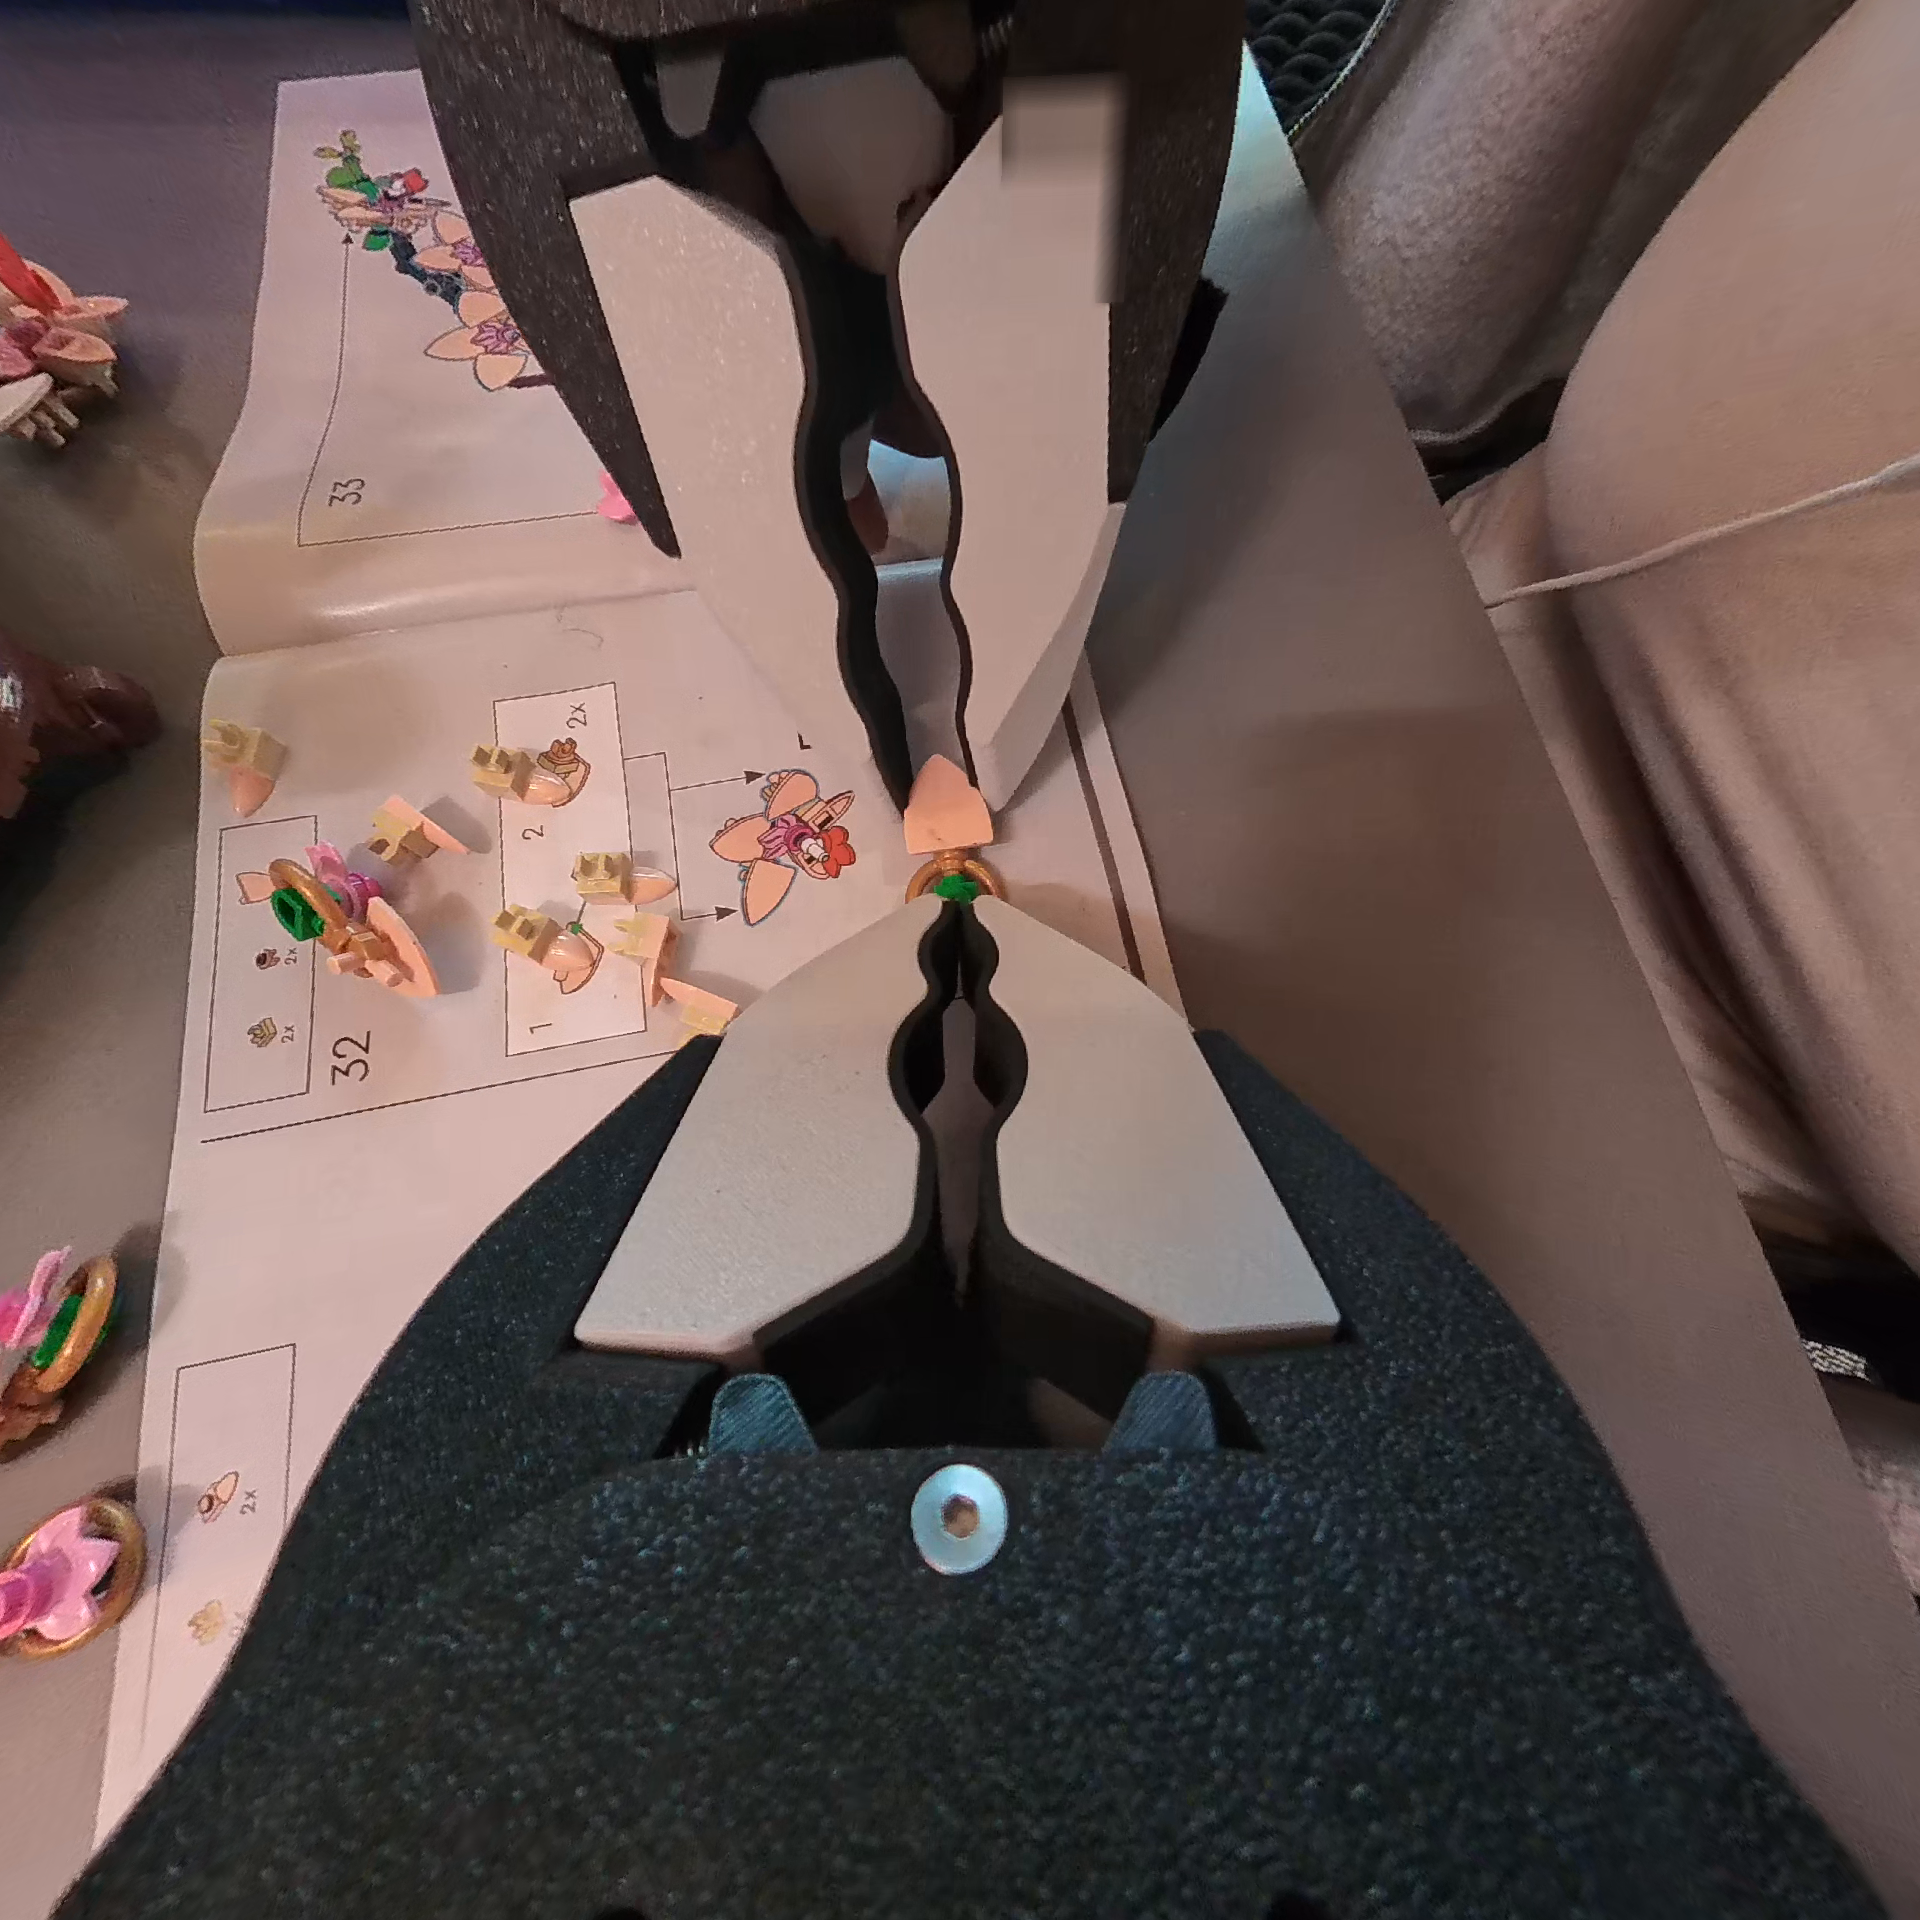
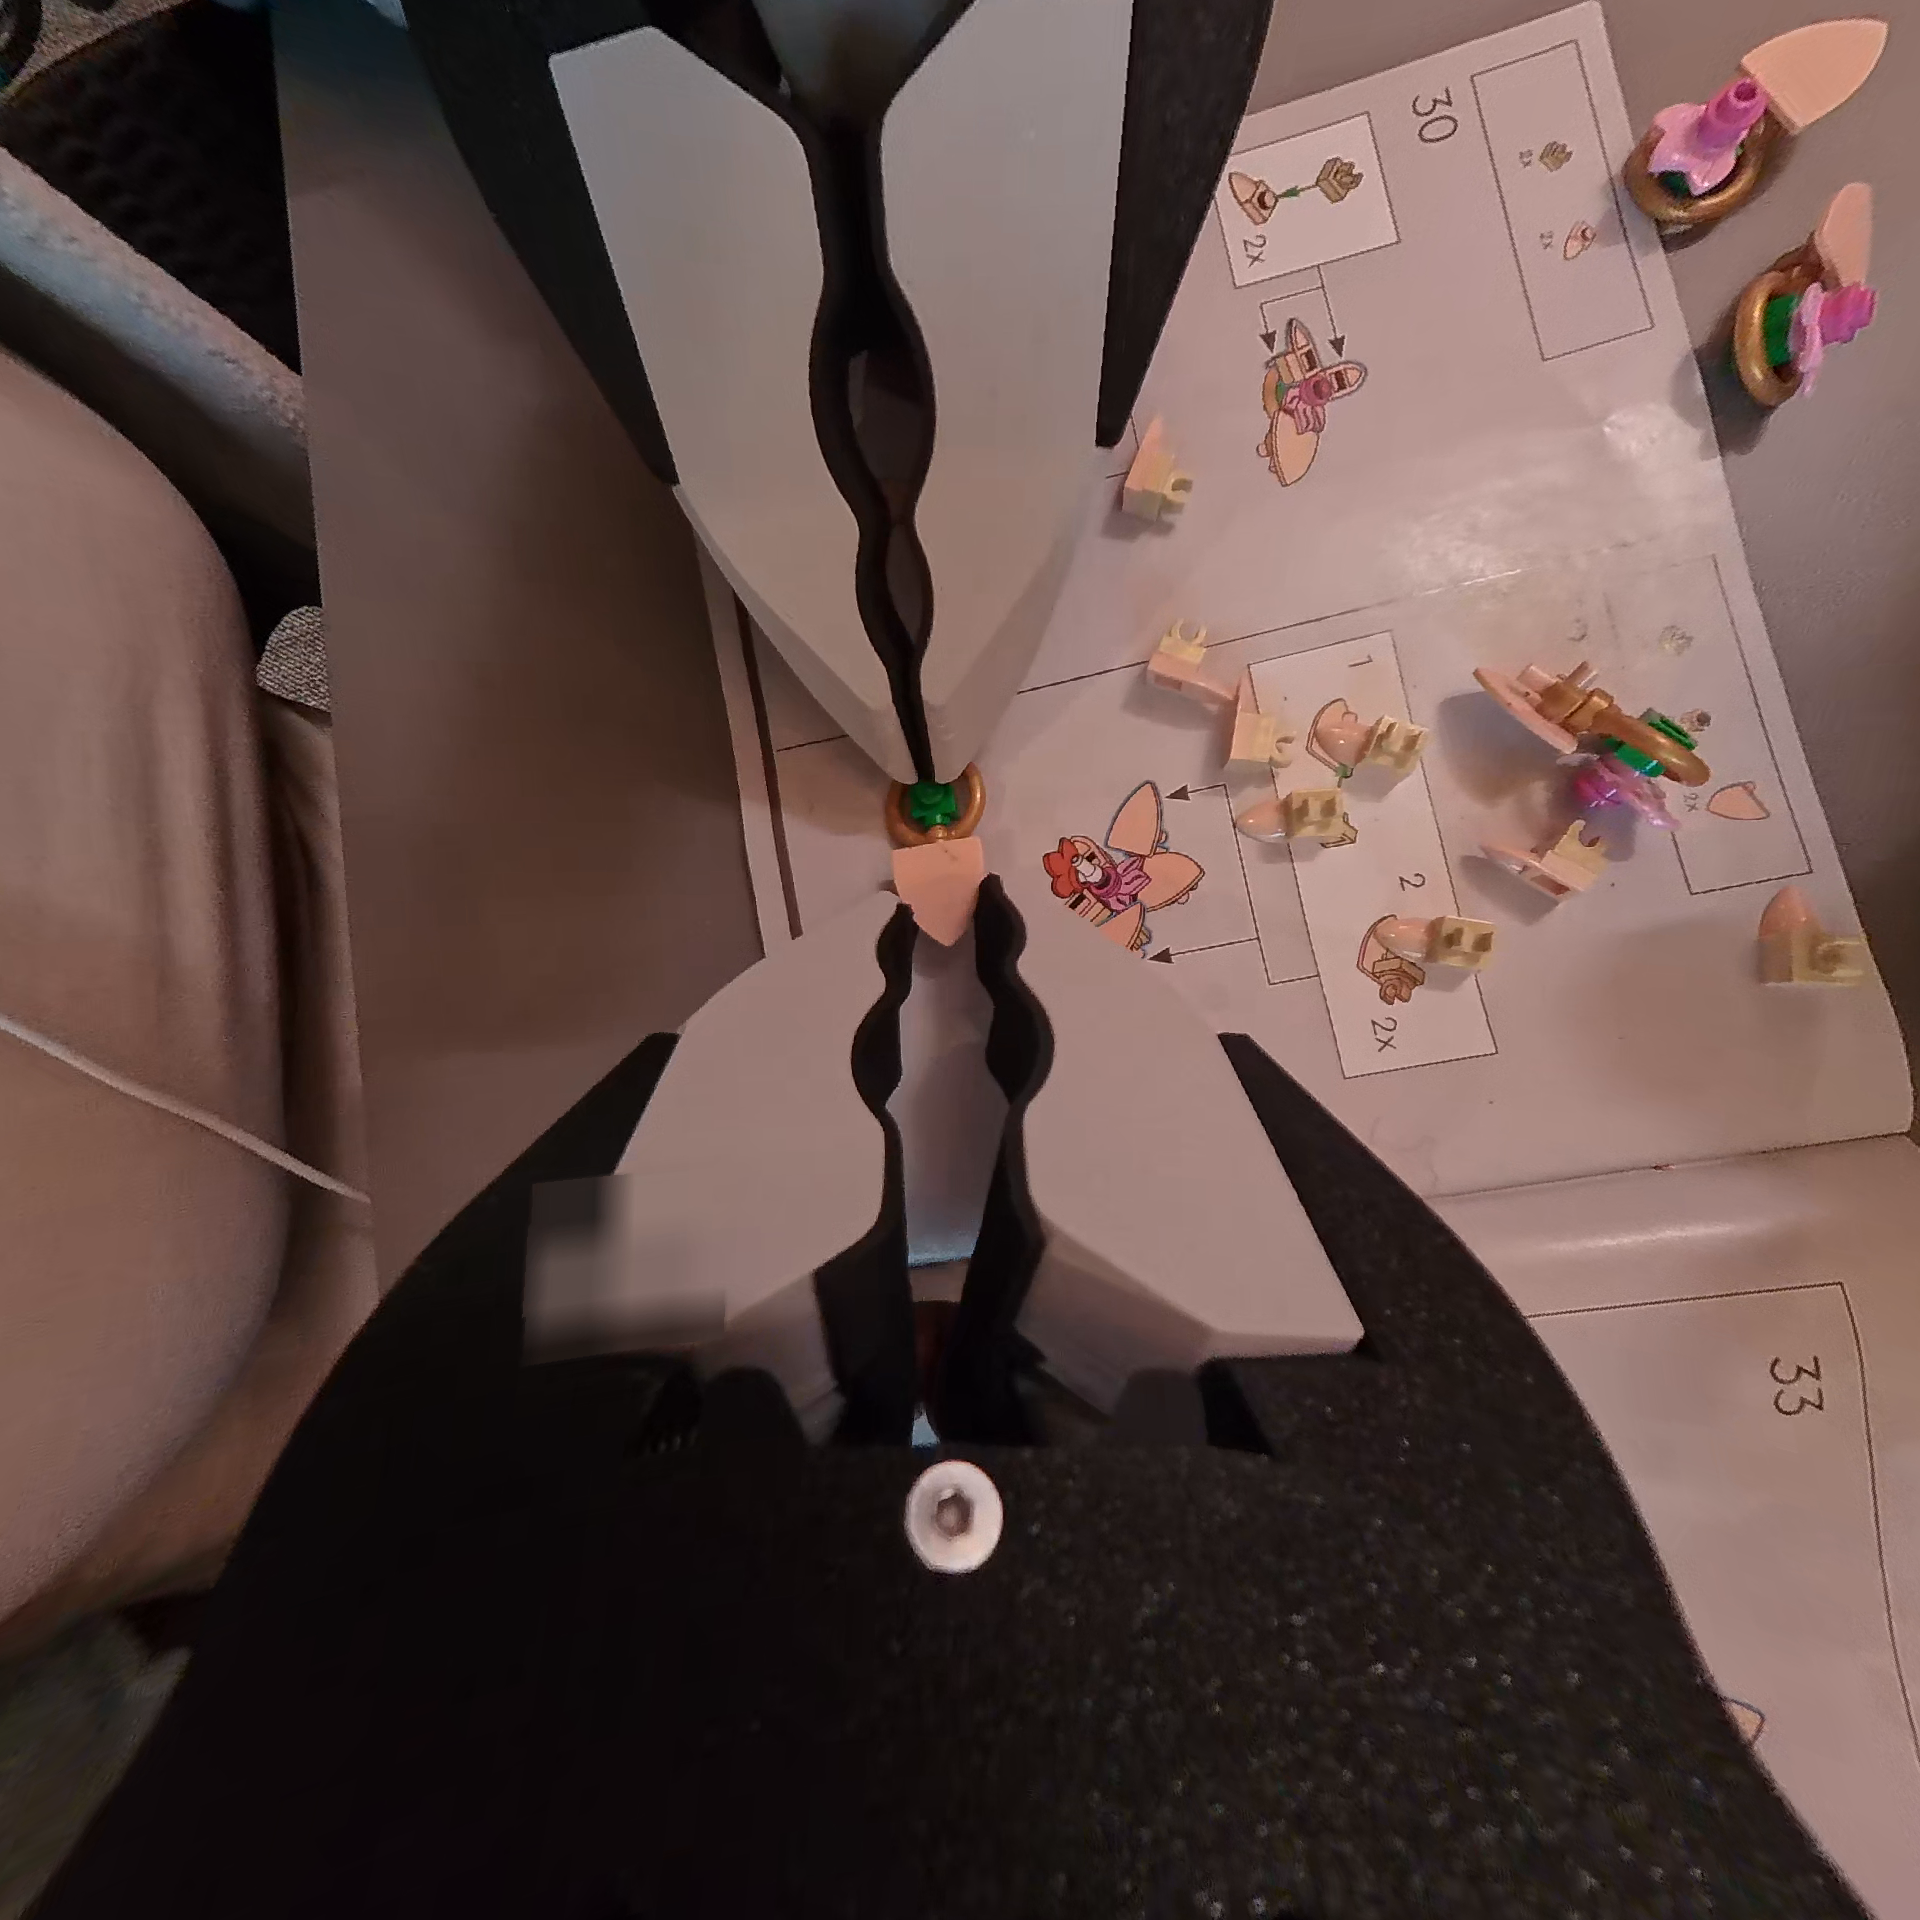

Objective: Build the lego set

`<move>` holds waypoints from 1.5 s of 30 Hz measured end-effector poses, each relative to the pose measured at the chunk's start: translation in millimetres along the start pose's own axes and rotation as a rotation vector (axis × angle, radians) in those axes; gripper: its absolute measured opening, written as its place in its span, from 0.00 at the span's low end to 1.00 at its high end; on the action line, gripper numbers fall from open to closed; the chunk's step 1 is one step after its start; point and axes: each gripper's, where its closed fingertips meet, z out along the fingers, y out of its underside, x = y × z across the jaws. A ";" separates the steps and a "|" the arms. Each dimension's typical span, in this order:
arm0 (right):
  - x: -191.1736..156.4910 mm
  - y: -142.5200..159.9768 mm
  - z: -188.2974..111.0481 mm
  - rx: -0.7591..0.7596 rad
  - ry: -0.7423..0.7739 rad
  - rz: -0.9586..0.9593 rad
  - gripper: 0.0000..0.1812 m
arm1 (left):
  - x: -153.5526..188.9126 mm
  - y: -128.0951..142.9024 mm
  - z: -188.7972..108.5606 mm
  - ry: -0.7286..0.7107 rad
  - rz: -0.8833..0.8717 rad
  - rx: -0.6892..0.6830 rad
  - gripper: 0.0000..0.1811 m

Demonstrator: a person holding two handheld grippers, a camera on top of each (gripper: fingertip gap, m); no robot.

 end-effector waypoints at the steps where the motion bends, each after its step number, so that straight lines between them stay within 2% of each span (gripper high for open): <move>1: 0.1 0.1 0.0 0.001 0.000 -0.001 0.06 | -0.1 -0.1 0.1 0.001 0.000 0.000 0.00; 7: 0.2 0.6 -0.3 0.018 0.012 -0.032 0.06 | -0.1 -0.1 0.0 0.003 -0.003 0.001 0.00; 15: 1.5 2.6 0.0 0.136 -0.025 -0.055 0.05 | 0.3 -5.1 -4.2 0.016 -0.016 0.046 0.00; 19: 1.0 1.2 0.0 0.161 -0.049 -0.043 0.05 | 0.8 -1.0 -0.8 0.015 -0.011 0.009 0.00; 39: 1.6 0.2 2.0 0.108 -0.017 -0.082 0.05 | 3.9 -2.4 -0.1 0.049 -0.016 0.014 0.00; 45: -0.2 -1.1 3.8 0.101 -0.022 -0.111 0.05 | 5.2 -7.2 5.4 0.037 0.032 0.016 0.00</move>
